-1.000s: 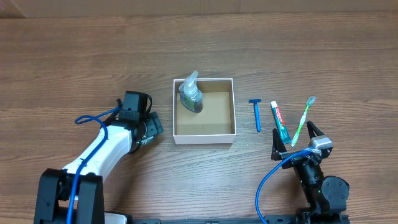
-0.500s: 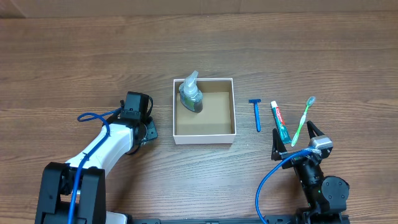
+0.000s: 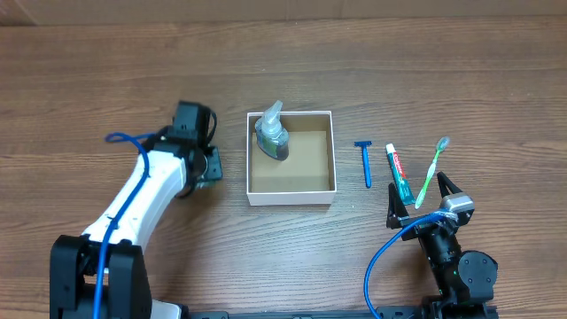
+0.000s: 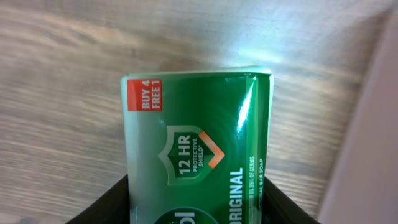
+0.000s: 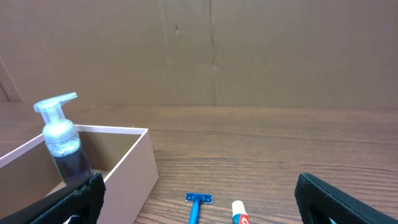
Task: Pack container
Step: 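Carry the soap bar with the left gripper into the box and release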
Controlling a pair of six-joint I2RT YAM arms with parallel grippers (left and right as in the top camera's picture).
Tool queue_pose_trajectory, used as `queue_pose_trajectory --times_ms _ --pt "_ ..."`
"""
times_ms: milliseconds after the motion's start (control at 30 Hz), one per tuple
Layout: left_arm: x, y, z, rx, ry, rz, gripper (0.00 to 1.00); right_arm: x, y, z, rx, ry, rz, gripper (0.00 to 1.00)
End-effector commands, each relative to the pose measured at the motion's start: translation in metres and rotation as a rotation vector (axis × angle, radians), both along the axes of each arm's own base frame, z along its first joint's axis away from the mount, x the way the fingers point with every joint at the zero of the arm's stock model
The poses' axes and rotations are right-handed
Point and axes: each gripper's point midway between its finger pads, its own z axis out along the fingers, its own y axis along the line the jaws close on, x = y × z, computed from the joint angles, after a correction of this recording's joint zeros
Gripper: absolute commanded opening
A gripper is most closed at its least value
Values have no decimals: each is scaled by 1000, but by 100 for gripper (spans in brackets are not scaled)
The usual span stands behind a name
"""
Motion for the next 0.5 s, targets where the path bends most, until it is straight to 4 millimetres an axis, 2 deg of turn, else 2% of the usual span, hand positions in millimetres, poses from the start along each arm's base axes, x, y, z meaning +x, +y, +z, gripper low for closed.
queue_pose_trajectory --times_ms 0,67,233,333,467 --pt "25 -3 45 -3 -68 -27 26 0 0 -2 -4 -6 2 100" --pt "29 -8 67 -28 -77 -35 27 0 0 -2 -4 -5 2 100" --pt "25 -28 100 -136 -61 -69 32 0 0 -2 -4 -5 2 100" --pt "13 -48 111 -233 -35 -105 32 0 0 -2 -4 -6 2 100" --pt "1 -64 114 -292 -1 -102 33 0 0 -2 -4 -5 2 100"
